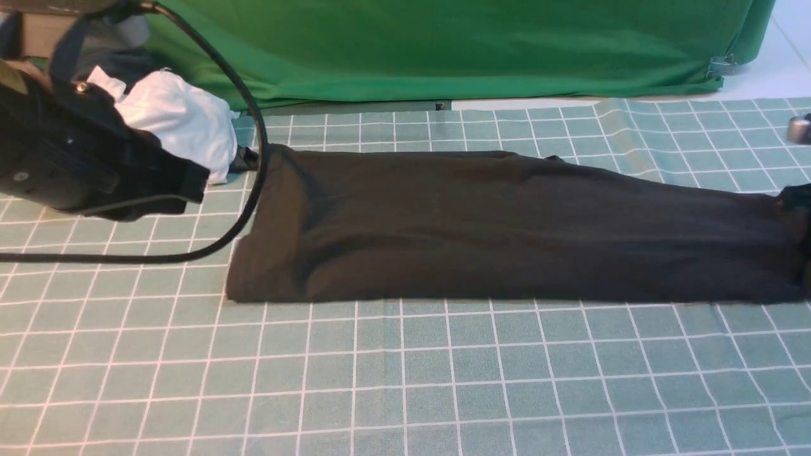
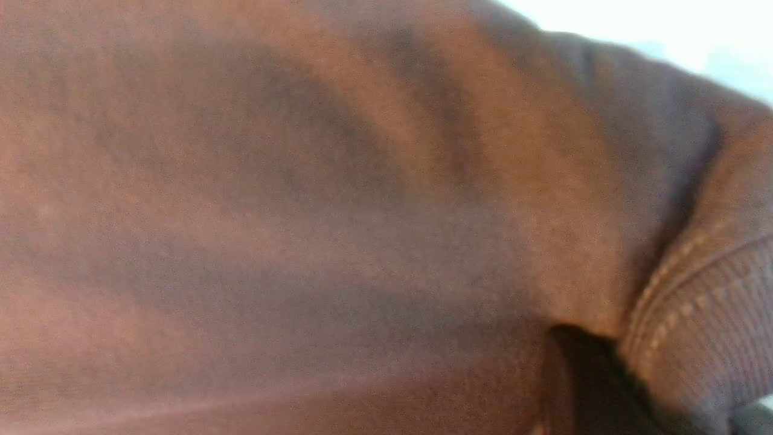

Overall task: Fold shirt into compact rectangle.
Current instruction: 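Fold the right end of the dark garment over onto its left end with the right gripper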

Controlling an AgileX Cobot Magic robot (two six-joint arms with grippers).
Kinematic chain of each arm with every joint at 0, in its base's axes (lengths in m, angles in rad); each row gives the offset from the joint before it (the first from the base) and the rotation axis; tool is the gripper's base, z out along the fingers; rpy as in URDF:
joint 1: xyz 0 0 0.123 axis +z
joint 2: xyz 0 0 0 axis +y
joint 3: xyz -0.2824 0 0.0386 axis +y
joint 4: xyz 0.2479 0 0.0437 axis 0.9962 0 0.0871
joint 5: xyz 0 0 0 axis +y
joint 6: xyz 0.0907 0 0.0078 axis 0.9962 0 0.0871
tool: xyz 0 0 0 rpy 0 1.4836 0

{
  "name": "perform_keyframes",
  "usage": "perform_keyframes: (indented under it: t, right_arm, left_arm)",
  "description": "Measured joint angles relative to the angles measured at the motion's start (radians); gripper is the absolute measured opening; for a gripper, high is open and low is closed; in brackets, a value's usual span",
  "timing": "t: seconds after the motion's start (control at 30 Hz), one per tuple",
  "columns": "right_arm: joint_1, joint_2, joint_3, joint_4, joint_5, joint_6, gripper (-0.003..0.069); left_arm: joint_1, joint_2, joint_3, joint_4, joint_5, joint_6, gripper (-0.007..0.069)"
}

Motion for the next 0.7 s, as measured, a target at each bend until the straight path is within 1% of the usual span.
perform_keyframes:
  t: [0.17,0.33,0.37,0.4,0.53,0.57,0.63,0.67,0.7]
  right_arm:
    - [-0.011,-0.088,-0.021,-0.040,0.017,0.044,0.0043]
    - [0.034,-0.164,-0.052,-0.039,0.057,0.078,0.0043]
    - [0.074,-0.191,-0.068,-0.023,0.078,0.087,0.0043]
    - [0.079,-0.193,-0.073,-0.018,0.084,0.090,0.0043]
    - [0.232,-0.230,-0.139,0.075,0.133,0.109,0.0043]
    - [0.248,-0.230,-0.142,0.080,0.134,0.112,0.0043]
    - [0.343,-0.230,-0.173,0.142,0.130,0.129,0.0043]
    - [0.368,-0.230,-0.179,0.161,0.122,0.132,0.0043]
    - [0.427,-0.230,-0.187,0.194,0.100,0.139,0.0043]
  left_arm:
    - [0.000,-0.026,0.000,0.014,0.002,-0.007,0.0011]
    - [0.000,-0.030,0.000,0.014,0.000,-0.013,0.0011]
    - [0.000,-0.030,0.001,0.013,-0.003,-0.014,0.0011]
    - [0.000,-0.030,0.001,0.013,-0.003,-0.014,0.0011]
    - [0.000,-0.030,0.001,-0.015,-0.024,-0.014,0.0011]
    - [0.000,-0.030,0.001,-0.016,-0.025,-0.014,0.0011]
    - [0.000,-0.030,0.001,-0.026,-0.029,-0.014,0.0011]
    - [0.000,-0.030,0.001,-0.028,-0.029,-0.014,0.0011]
    - [0.000,-0.030,0.001,-0.030,-0.029,-0.014,0.0011]
